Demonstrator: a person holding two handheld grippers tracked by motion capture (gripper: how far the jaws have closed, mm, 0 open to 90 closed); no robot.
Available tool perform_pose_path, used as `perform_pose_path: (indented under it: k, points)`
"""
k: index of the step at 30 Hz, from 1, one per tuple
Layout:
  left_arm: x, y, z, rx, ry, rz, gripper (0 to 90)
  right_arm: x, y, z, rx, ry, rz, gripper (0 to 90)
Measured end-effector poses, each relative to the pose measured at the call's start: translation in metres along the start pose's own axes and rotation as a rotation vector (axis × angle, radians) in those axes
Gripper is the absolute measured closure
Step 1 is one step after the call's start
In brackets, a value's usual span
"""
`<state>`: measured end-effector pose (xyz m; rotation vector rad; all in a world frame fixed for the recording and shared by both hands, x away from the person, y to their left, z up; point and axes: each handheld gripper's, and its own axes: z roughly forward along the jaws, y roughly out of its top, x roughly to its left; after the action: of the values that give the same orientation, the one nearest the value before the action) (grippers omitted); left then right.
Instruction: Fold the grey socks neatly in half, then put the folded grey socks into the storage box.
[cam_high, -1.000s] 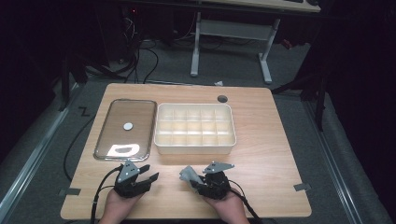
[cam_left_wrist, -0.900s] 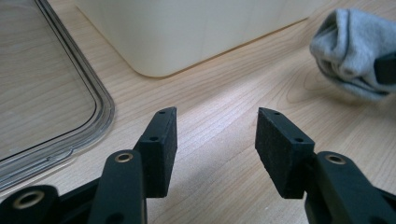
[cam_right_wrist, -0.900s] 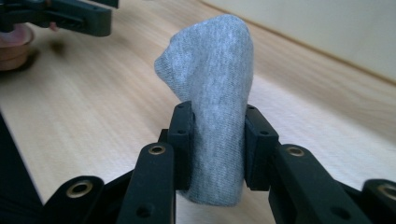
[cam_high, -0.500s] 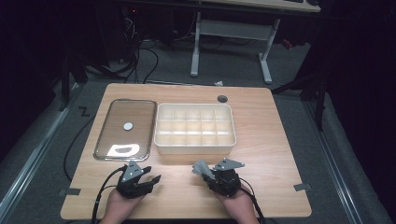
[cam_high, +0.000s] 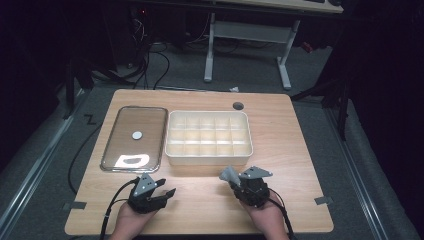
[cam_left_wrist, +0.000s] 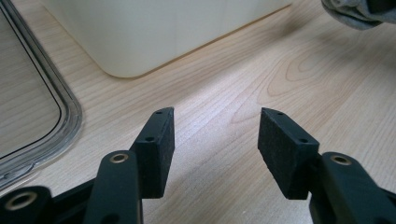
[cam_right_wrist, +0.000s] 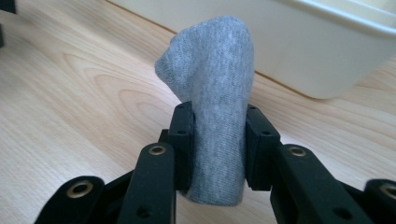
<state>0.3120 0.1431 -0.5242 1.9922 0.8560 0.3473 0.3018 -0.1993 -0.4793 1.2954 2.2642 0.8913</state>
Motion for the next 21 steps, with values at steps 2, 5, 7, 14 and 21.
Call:
perform_pose_path:
  k: [2,5,7,14,21]
  points:
    - [0.000,0.000,-0.001,0.000,0.001,0.002,46.8,-0.003,0.000,-0.003,0.006,-0.016,-0.007,69.5]
    - [-0.002,0.001,-0.001,-0.002,0.002,0.010,47.6,-0.011,0.002,-0.007,0.026,-0.046,0.008,69.4]
    - [-0.003,0.002,0.000,-0.001,0.002,0.014,47.6,-0.015,0.002,-0.009,0.021,-0.043,0.020,69.4]
    - [-0.003,0.001,0.000,0.003,0.016,0.023,49.5,-0.025,0.005,-0.013,0.027,-0.036,0.036,69.5]
    - [-0.002,0.000,0.000,0.007,0.023,0.020,50.0,-0.035,0.010,-0.016,0.058,-0.007,0.029,69.6]
